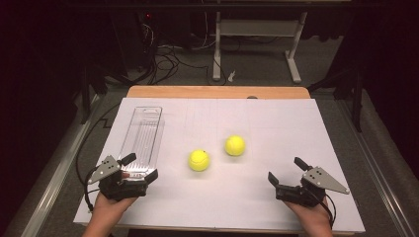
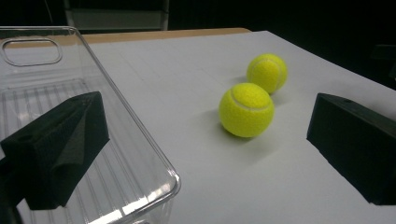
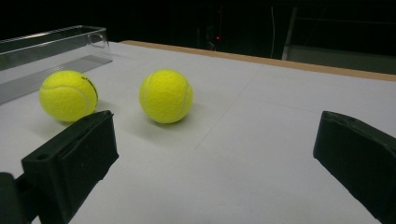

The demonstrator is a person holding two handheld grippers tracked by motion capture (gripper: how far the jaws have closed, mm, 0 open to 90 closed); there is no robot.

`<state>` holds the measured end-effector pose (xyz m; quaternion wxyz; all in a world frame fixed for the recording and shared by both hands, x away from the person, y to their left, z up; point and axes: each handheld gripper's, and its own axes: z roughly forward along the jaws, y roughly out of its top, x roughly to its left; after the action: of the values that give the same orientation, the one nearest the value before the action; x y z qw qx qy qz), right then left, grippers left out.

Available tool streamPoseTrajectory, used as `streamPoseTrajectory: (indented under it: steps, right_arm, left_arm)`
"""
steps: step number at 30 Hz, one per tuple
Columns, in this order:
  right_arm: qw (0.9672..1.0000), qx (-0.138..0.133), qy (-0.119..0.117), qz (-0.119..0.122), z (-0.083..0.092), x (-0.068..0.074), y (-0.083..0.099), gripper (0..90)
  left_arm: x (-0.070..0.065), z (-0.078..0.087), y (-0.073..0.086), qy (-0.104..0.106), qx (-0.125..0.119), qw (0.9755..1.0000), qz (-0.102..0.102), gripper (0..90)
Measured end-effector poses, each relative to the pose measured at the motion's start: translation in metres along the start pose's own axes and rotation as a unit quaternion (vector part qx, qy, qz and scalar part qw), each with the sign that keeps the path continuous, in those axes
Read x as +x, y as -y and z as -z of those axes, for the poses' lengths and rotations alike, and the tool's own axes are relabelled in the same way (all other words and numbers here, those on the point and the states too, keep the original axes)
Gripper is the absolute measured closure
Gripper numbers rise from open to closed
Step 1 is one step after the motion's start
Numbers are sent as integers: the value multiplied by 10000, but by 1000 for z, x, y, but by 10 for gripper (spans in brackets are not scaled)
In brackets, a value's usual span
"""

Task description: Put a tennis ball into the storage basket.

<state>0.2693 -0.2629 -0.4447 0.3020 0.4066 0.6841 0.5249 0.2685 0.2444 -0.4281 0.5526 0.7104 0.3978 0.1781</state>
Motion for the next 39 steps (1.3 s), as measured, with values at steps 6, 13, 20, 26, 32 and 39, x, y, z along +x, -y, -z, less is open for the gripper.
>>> streamPoseTrajectory:
  steps: [6,13,20,26,32,39]
  right_arm:
    - [10000,4,-10,22,0,0,0,3]
    - [10000,21,-9,25,0,1,0,3]
    - [10000,35,-7,44,0,1,0,3]
    - [10000,45,-4,58,-1,1,0,3]
    - [9999,52,-8,95,-1,2,0,3]
    - [9999,80,-22,106,-1,3,0,3]
  left_arm:
    - [-3,-1,0,72,51,9999,-109,2]
    - [-10,-4,0,165,169,9992,-307,3]
    - [-16,-8,1,257,270,9983,-442,3]
    - [-20,-11,2,345,359,9972,-550,3]
    - [-24,-14,2,418,498,9961,-600,3]
    - [-25,-16,3,447,603,9952,-626,3]
